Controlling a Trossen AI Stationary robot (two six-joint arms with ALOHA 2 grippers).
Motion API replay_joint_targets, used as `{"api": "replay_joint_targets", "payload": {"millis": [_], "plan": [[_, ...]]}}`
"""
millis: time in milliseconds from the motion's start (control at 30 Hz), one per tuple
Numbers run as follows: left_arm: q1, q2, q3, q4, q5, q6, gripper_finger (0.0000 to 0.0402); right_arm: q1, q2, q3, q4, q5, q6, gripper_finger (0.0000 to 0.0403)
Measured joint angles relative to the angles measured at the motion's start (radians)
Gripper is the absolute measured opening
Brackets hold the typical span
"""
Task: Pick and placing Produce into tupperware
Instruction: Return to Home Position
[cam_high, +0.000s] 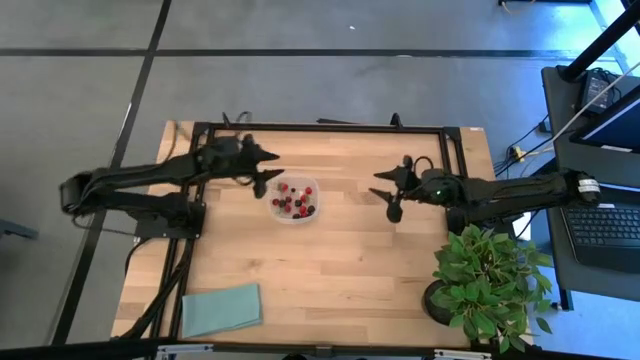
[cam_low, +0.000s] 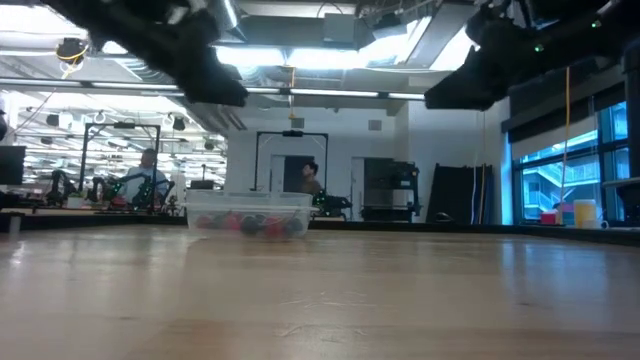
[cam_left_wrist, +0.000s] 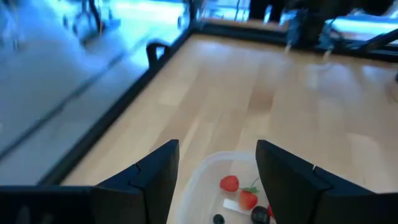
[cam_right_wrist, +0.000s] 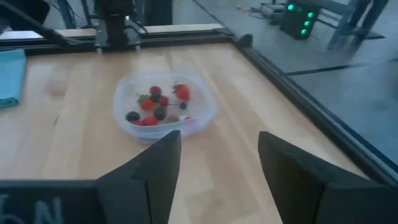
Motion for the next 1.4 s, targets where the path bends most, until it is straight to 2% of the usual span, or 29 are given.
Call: {"api": "replay_joint_targets", "payload": {"millis": [67,233,367,433,567,733,867,1000,1167,1233,1400], "plan": [[0.012,-0.079,-0.077,0.049,0.025,0.029,0.0208,-0.031,-0.054,0.0,-0.043,0.0,-0.011,0.0217],[0.061,-0.288,-0.269,0.109,0.038,-0.012,0.0208,-0.079,-0.206,0.0,-0.235,0.001,0.029,0.0217],[0.09,-0.437,-0.391,0.152,0.04,-0.02,0.0208,-0.084,-0.306,0.0,-0.258,0.003,0.023,0.0217],[0.106,-0.503,-0.439,0.195,0.041,-0.018,0.0208,-0.084,-0.351,-0.005,-0.263,0.044,0.002,0.0217],[0.134,-0.623,-0.505,0.205,0.061,-0.039,0.0208,-0.085,-0.469,-0.105,-0.205,0.161,-0.001,0.0217],[0.164,-0.722,-0.526,0.165,0.136,-0.057,0.0208,-0.085,-0.652,-0.215,-0.163,0.166,-0.002,0.0217],[0.184,-0.77,-0.527,0.131,0.137,-0.06,0.0208,-0.085,-0.797,-0.273,-0.175,0.167,-0.006,0.0217],[0.2,-0.825,-0.527,0.077,0.137,-0.075,0.0208,-0.085,-0.925,-0.297,-0.264,0.181,-0.01,0.0217],[0.21,-0.918,-0.526,0.011,0.13,-0.11,0.0208,-0.085,-0.915,-0.294,-0.287,0.198,0.003,0.0217],[0.212,-0.955,-0.526,-0.017,0.097,-0.112,0.0208,-0.085,-0.922,-0.294,-0.295,0.206,0.02,0.0217],[0.213,-0.953,-0.527,-0.039,-0.002,-0.116,0.0208,-0.086,-0.921,-0.294,-0.296,0.238,0.054,0.0217]]}}
